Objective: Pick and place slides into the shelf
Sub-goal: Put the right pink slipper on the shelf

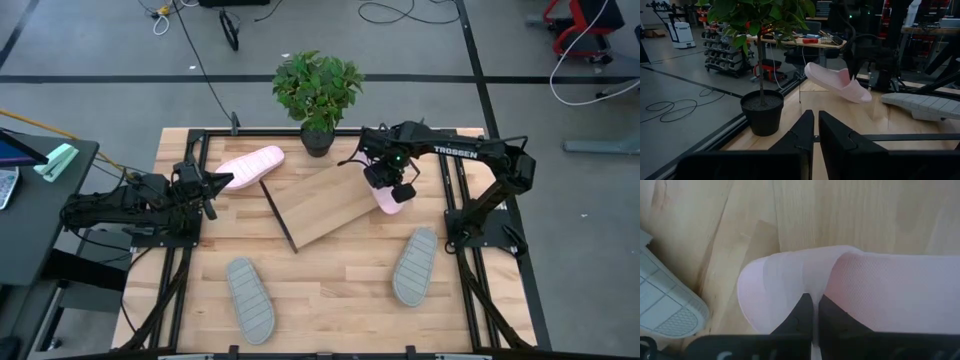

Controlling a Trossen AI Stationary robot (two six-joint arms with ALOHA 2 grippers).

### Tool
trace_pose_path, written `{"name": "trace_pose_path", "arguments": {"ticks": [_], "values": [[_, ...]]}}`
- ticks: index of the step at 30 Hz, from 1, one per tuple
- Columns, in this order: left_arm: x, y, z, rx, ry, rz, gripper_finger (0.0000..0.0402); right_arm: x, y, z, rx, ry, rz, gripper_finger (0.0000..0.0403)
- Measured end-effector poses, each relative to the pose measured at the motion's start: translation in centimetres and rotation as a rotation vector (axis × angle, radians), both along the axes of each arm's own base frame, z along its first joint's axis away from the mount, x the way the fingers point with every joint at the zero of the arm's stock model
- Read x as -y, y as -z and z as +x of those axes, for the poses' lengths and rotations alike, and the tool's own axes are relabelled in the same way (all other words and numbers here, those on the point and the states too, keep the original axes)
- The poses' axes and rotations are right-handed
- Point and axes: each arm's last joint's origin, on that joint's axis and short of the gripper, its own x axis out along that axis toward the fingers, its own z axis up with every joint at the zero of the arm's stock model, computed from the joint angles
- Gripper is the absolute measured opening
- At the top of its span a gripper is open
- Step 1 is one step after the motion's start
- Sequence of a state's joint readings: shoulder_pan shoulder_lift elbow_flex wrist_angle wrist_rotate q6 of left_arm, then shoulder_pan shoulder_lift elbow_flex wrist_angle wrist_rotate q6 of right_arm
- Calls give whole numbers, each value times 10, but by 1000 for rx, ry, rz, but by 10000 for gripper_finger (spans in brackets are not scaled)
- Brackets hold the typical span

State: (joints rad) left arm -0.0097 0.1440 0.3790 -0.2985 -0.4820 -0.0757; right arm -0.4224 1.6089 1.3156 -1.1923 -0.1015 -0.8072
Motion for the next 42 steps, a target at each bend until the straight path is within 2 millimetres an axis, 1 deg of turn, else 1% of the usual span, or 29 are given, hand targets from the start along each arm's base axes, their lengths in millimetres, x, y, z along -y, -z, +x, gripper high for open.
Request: {"name": "trace_pose_path", "arguments": {"ticks": [9, 14, 25, 28, 33, 35, 42], "values": [[0, 0, 0, 0, 0, 0, 43, 2, 0, 2, 10, 4, -30, 12], [0, 0, 0, 0, 0, 0, 40, 3, 0, 3, 13, 6, -56, 20], [0, 0, 0, 0, -1, 0, 37, 4, 0, 3, 20, 9, -62, 19], [0, 0, 0, 0, 0, 0, 42, 4, 5, 3, 18, 10, -65, 19], [0, 0, 0, 6, -1, -12, 45, 4, 23, -2, -19, 17, -105, 20], [0, 0, 0, 5, -1, -12, 44, 4, 27, -3, -33, 17, -117, 20], [0, 0, 0, 4, -1, -11, 40, 4, 28, -1, -15, 16, -132, 21]]}}
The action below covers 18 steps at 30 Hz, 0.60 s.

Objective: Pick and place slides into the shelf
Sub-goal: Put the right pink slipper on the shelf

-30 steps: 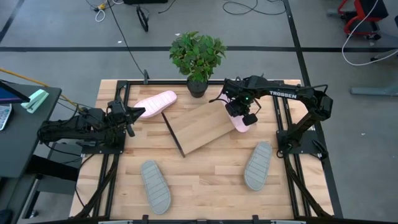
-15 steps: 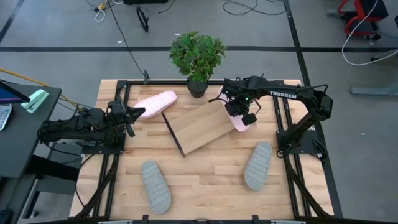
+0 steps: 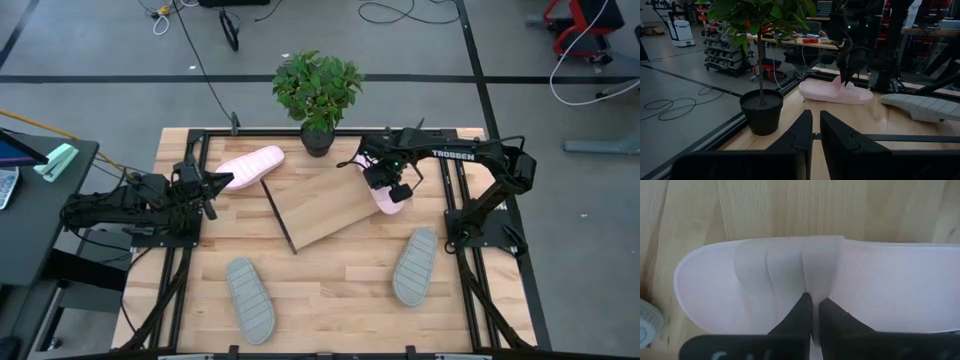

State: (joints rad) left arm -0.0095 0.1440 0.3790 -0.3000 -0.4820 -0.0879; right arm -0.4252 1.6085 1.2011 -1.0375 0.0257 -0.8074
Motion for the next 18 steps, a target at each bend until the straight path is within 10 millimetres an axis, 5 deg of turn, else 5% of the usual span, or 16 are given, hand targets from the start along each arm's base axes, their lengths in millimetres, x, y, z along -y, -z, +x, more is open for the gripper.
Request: {"name": "trace_pose_path", "arguments": {"ticks": [8, 18], "values": [[0, 0, 0, -1, 0, 1, 47, 2, 0, 0, 2, 17, -26, 38], [0, 0, 0, -1, 0, 1, 48, 4, 0, 0, -5, 57, -59, 121]]}}
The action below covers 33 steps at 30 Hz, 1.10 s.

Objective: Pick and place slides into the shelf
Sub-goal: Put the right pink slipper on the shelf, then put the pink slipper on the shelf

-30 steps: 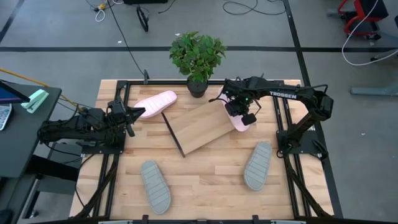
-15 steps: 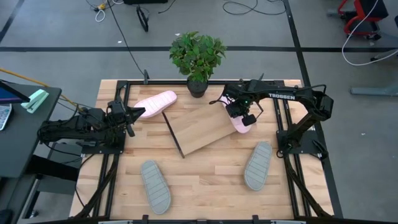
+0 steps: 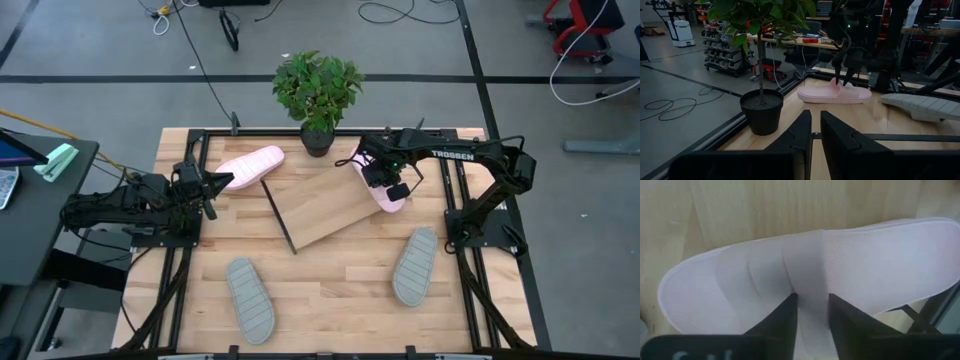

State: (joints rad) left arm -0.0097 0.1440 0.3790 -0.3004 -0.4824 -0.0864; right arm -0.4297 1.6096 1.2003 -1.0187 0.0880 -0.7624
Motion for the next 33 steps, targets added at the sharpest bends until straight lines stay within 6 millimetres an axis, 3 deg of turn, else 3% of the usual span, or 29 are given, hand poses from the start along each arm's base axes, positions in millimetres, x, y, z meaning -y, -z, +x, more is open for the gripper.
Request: {"name": "trace_pose_path", "arguments": {"ticks": [9, 20, 28, 33], "values": [[0, 0, 0, 0, 0, 0, 49, 2, -8, 3, 15, 24, -17, 173], [0, 0, 0, 0, 0, 0, 48, -1, -11, -1, -3, 52, -15, 180], [0, 0, 0, 0, 0, 0, 53, -12, -38, -13, 71, 49, -106, 178], [0, 0, 0, 0, 0, 0, 48, -35, -61, -21, 184, 103, -112, 175]]}}
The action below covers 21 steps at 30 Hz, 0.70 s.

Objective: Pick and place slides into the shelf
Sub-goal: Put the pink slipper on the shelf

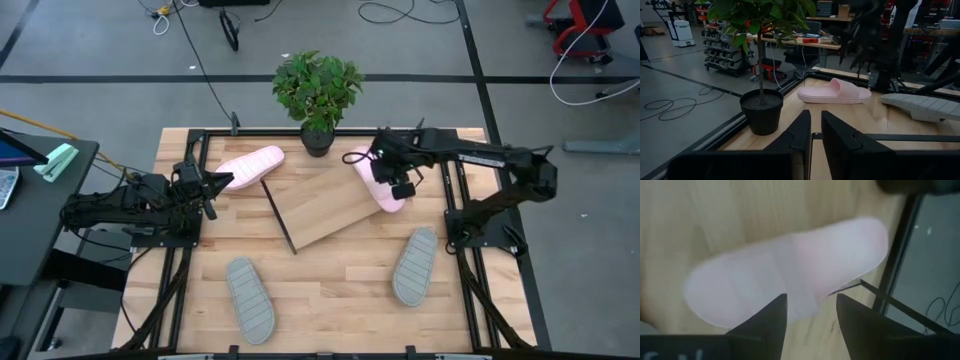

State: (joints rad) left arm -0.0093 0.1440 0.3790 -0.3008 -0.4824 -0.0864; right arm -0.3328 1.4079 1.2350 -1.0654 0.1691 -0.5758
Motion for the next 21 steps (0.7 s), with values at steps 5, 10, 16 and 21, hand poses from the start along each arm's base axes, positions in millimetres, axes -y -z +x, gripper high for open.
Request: {"name": "trace_pose_path", "arguments": {"ticks": [5, 10, 16, 21], "values": [[0, 0, 0, 0, 0, 0, 47, -36, -19, -6, 127, 45, 37, 168], [0, 0, 0, -1, 0, 1, 55, -74, -28, -9, 226, 140, 136, 156], [0, 2, 1, -25, 2, 11, 64, -110, -30, -5, 303, 160, 194, 134], [0, 2, 3, -51, 4, 45, 70, -124, -30, 0, 331, 91, 196, 118]]}}
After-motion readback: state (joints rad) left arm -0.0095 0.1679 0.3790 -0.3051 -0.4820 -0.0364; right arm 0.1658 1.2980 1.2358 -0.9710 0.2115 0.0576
